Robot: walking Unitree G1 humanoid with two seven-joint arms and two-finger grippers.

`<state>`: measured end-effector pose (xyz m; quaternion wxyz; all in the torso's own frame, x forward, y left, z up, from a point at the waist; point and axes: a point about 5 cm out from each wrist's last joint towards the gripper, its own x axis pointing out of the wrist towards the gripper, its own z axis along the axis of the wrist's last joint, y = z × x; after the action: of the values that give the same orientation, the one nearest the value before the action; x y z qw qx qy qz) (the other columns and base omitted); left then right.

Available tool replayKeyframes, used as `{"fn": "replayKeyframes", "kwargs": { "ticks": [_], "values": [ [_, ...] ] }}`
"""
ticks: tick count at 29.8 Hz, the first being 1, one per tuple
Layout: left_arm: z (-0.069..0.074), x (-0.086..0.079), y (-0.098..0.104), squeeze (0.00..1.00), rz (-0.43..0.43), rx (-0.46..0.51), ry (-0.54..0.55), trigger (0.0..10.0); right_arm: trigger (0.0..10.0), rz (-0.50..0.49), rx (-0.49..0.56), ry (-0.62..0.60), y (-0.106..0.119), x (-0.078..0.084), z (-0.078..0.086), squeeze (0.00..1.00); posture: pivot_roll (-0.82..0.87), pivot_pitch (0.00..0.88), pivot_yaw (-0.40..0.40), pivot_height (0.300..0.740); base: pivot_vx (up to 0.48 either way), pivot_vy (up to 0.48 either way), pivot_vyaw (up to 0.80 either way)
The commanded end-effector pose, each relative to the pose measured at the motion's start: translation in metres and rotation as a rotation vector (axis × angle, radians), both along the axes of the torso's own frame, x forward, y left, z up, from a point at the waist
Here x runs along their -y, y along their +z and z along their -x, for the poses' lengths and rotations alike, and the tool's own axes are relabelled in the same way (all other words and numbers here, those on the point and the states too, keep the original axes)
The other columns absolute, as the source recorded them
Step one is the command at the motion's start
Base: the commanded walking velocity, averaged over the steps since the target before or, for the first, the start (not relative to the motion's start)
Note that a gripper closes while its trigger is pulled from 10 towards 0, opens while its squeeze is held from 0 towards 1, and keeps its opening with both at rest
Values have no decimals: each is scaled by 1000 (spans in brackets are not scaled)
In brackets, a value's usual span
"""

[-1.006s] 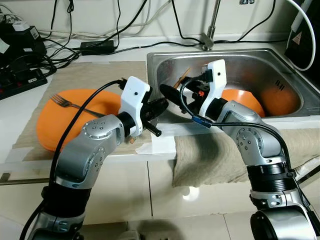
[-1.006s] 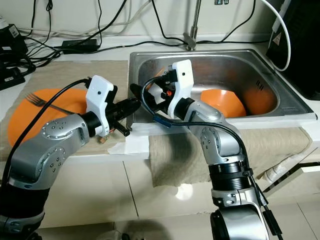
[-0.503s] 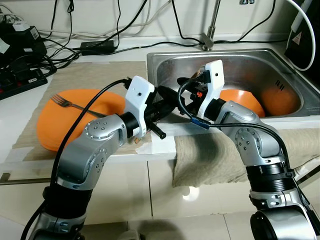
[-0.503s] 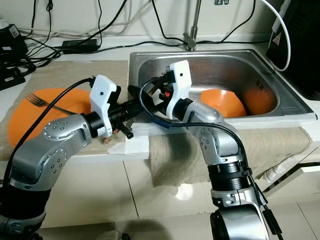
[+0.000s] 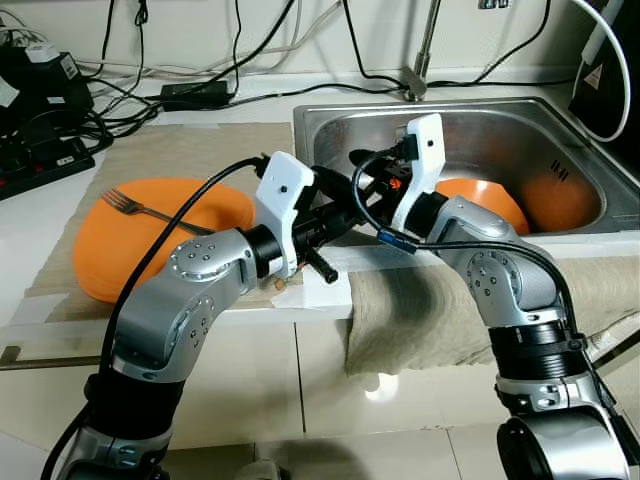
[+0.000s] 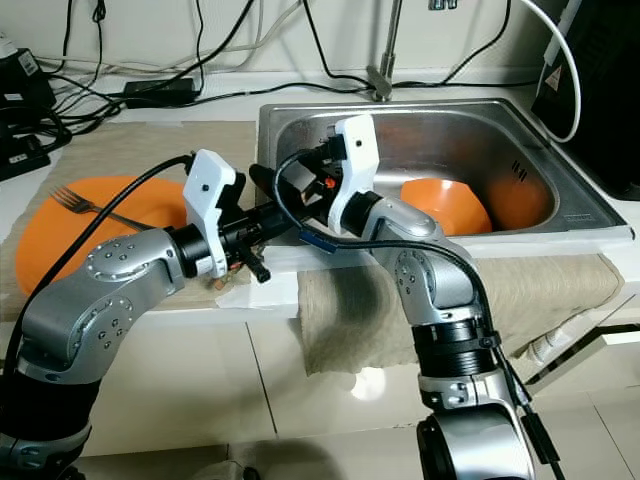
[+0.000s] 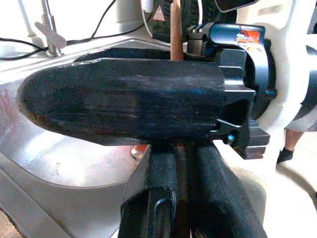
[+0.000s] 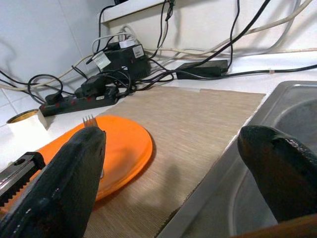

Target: Kitchen organization

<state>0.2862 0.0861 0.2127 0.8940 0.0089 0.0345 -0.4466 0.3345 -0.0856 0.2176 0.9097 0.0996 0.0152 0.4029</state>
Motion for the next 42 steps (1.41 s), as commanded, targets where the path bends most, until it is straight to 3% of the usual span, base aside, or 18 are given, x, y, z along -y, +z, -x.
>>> {"fn": "replayKeyframes", "kwargs": {
  "ticks": [1,3,42],
  "values": [
    [4,2,7,0,7,26,-33,0,7569,0,6,-28,2,2,-3,0,77,12,42,740,0,0,0],
    [4,2,7,0,8,25,-33,0,0,1,11,-49,2,3,-5,0,76,12,43,740,0,0,0],
    [1,-3,7,0,-21,45,-7,0,0,35,-42,-102,-11,12,-9,0,70,23,34,740,0,0,0]
  ]
}}
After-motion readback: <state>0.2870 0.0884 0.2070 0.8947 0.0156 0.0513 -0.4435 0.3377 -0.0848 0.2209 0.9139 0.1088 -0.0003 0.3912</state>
